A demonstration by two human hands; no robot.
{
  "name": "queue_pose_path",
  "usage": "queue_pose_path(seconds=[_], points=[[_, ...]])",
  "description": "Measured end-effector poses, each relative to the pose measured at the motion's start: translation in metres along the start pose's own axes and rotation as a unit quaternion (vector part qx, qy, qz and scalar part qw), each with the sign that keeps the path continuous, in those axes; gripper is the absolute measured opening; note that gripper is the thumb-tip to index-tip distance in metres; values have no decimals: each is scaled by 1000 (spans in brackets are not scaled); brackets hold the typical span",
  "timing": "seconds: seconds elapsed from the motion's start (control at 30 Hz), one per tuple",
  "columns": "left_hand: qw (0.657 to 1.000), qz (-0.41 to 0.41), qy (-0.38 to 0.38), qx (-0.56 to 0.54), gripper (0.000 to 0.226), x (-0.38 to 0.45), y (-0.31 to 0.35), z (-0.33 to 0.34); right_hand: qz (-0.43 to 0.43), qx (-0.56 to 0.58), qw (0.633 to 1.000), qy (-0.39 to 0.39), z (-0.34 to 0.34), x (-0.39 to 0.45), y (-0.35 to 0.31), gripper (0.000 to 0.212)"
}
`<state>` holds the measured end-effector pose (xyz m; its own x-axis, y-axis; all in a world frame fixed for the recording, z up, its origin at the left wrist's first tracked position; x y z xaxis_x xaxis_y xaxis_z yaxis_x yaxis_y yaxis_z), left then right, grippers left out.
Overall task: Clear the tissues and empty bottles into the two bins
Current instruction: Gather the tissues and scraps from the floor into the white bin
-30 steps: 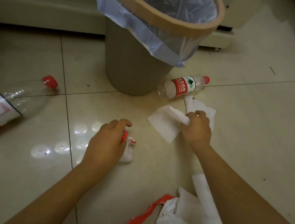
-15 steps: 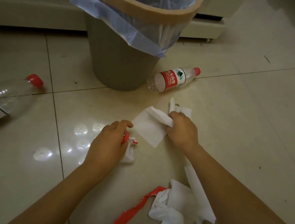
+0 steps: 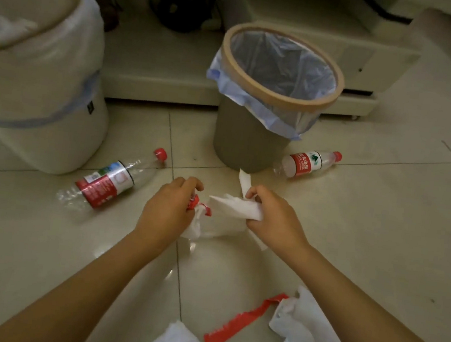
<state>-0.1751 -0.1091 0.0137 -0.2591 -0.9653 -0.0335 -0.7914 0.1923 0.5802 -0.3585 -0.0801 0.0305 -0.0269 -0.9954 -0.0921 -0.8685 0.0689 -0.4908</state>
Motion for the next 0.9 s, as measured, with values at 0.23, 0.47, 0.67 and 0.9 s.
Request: queue_pose_path(seconds=[0.23,0.47,0.67,0.9], points=[[996,-49,70,15,29,-39,-60,-101,-109,8,994,-7,-8,-1,-108,36],[984,-92,152,31,20,-68,-87,-197,-181,53,982,-20,-12,2,-223,33],[953,-79,293,-4,19,-70,-87,-297,-230,67,970,48,-33,22,-295,38],[933,-100,343,-48,11,-29,-103,-355,-296,49,947,113,-48,67,-380,25]])
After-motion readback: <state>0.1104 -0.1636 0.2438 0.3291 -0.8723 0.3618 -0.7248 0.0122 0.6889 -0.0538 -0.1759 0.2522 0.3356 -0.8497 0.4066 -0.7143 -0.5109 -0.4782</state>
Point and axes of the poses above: each hand's wrist, its own x-axis towards the middle knuckle, its own z-axis out of the palm, y = z × x, the point moved 8 cm from there along x, towards the middle knuckle, and after that the axes turned 2 degrees about y, right-handed, at the moved point
